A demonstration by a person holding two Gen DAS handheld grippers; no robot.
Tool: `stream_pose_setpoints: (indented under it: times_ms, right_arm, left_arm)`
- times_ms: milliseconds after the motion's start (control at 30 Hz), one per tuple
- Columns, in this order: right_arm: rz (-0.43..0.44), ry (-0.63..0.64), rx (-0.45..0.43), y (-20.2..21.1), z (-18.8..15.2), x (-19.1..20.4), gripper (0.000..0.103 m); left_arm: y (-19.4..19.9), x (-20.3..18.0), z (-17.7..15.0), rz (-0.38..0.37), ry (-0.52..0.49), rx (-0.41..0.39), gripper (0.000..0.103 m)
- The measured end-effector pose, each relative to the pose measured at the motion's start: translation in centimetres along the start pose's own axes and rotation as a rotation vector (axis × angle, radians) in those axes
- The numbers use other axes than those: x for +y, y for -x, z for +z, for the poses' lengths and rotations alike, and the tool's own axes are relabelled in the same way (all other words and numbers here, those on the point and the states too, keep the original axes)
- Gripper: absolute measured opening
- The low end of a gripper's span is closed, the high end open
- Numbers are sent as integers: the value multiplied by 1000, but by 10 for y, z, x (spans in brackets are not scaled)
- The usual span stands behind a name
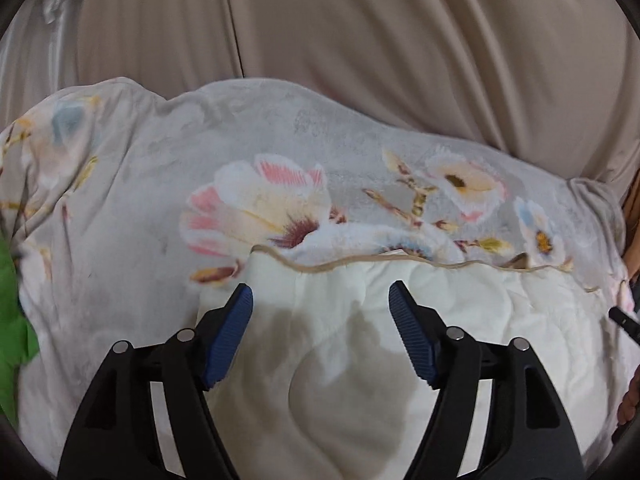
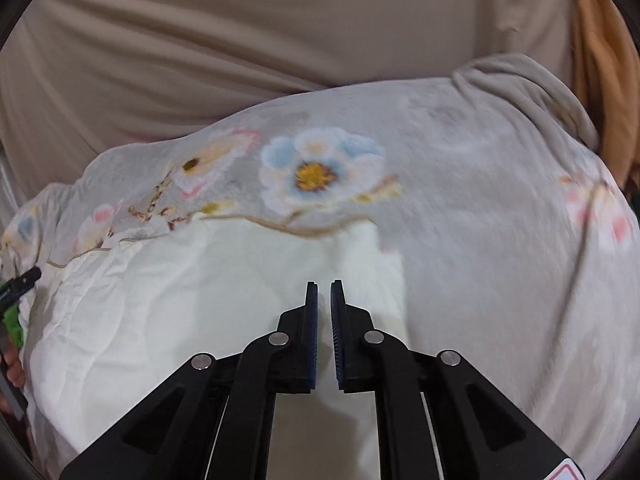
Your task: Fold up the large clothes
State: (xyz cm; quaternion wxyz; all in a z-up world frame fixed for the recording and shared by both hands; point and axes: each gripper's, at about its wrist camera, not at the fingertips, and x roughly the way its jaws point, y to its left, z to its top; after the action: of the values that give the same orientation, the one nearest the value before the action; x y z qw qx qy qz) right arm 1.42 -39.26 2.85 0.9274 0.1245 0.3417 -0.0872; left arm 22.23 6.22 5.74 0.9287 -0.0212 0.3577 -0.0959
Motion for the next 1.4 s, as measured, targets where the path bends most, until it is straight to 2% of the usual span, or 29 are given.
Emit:
stream_pose_setpoints:
  times_ms: [100,133,233,300,333,433,533,800,867,933,967,1167,1400]
  right_arm:
    - [-36,-4,55,-35,11,4,9]
    - [-49,-14,84,-49,13,1,4]
    - [-22,-59,151,-82,6,-15,0]
    - [-1,-78,153,-85,4,-20,0]
    - [-1,-77,150,-85,2,-19,0]
    - [-25,-56,128,-86,-3,-14,0]
    - [-56,-28,110,-88,-4,-8,0]
    - [13,-93,84,-83,-2,-20,0]
    - [-21,-95,60,-73,-1,-19,0]
    - [-79,-77,21,-50,-1,-8,12]
    - [-70,-66,5,-39,-1,0,12]
    - [99,84,22,5,-9,72,12]
    - [231,200,68,4,-29,144,12]
  left_arm:
    - [-33,5,0,62,-15,60,68]
    - [-45,9,-3,78,-13,87,69]
    - [-68,27,-13,53,57,136,81]
    - [-78,37,-17,10,110,157,83]
    - [-79,38,-18,11,114,151,83]
    - [-79,27,-22,64,70,132,84]
    - [-81,27,-22,69,67,134,84]
    - [-80,28,-20,81,63,134,84]
    - [-73,26,-19,103,52,131,84]
    - [-55,20,-20,140,43,108,85]
    - [-44,17,-21,146,41,94,87]
    - [2,-1,-35,114,31,68,88]
    - [37,-7,-57,122,5,57,88]
